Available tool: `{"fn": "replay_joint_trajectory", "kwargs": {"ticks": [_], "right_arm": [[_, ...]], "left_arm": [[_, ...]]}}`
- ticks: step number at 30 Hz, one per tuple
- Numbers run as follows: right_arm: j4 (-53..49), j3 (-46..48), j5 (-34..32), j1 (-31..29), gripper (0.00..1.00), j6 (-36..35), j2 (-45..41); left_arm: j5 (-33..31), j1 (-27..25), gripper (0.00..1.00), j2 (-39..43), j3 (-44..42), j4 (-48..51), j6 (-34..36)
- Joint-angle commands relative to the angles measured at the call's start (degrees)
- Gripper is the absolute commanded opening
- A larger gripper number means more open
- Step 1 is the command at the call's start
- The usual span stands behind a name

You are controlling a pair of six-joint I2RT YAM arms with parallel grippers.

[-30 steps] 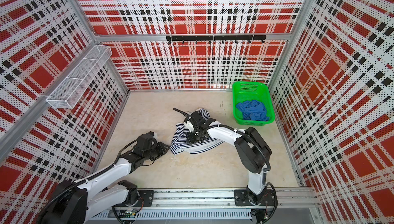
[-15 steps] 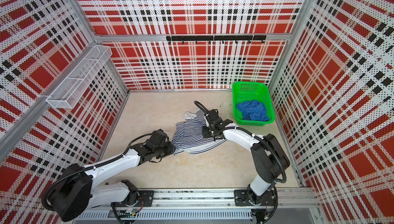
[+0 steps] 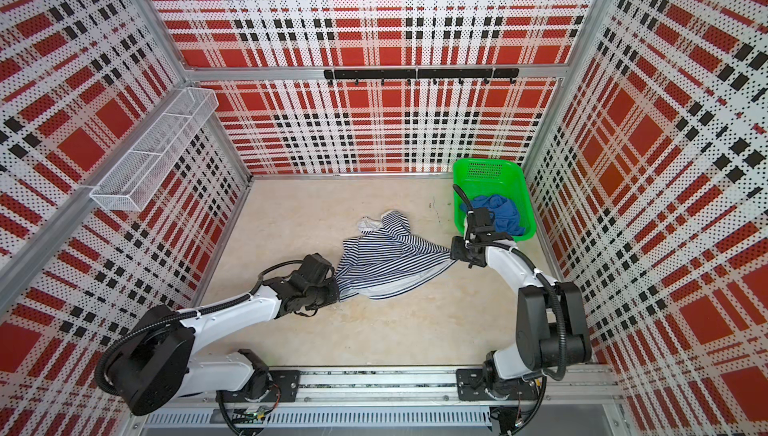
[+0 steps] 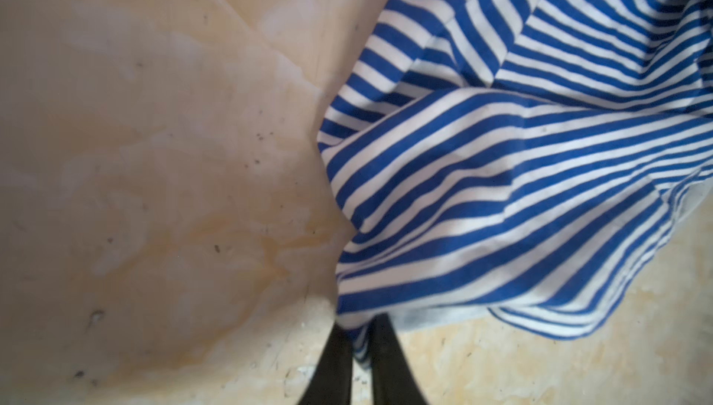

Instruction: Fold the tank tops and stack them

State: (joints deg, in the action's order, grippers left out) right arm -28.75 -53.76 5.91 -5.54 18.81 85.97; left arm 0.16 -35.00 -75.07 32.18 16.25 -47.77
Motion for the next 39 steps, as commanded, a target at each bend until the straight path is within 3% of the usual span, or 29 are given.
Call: {"fn": "replay_joint_trajectory", "kwargs": {"ticks": [1,10,12,15,16,19,30,34,39], "right_arm": [[3.61,-0.08,3.34,1.32,0.55,-2.2,1.88],[7.82,-1.55,5.48,1.32,0.51,-2.85,11.26],[8.98,-0.9,7.05,1.23,0.42,-2.49,12.02],[7.88,-0.85,7.15,0.82,0.1,-1.68,10.44],[6.81,-1.18,6.78,0.56,0.03,-1.32,9.11],[2.49,-3.79,6.18,-0.07,0.0,-0.63,3.38],[-9.61,-18.23,10.4,-1.4,0.0,-0.14,-8.39],[-13.24,-33.04,10.78,-1.4,0.0,-1.25,-8.94],[-10.04,-46.41,10.35,-1.34,0.0,-0.56,-10.31]], "left_arm": [[-0.21,0.74,0.01,1.03,-1.19,-1.48,0.99],[0.59,3.03,0.0,5.6,-4.44,-1.49,1.1],[1.14,3.79,0.0,6.63,-4.76,-1.66,1.23],[2.51,5.77,0.0,8.31,-4.31,-2.4,1.86],[3.13,6.55,0.0,9.0,-3.67,-2.58,2.12],[4.52,9.77,0.0,11.67,0.03,-2.98,3.69],[10.36,19.38,0.0,10.49,21.34,2.63,15.41],[13.57,26.02,0.0,7.64,37.75,6.66,21.51],[14.67,29.41,0.0,2.44,59.6,11.54,26.32]]}}
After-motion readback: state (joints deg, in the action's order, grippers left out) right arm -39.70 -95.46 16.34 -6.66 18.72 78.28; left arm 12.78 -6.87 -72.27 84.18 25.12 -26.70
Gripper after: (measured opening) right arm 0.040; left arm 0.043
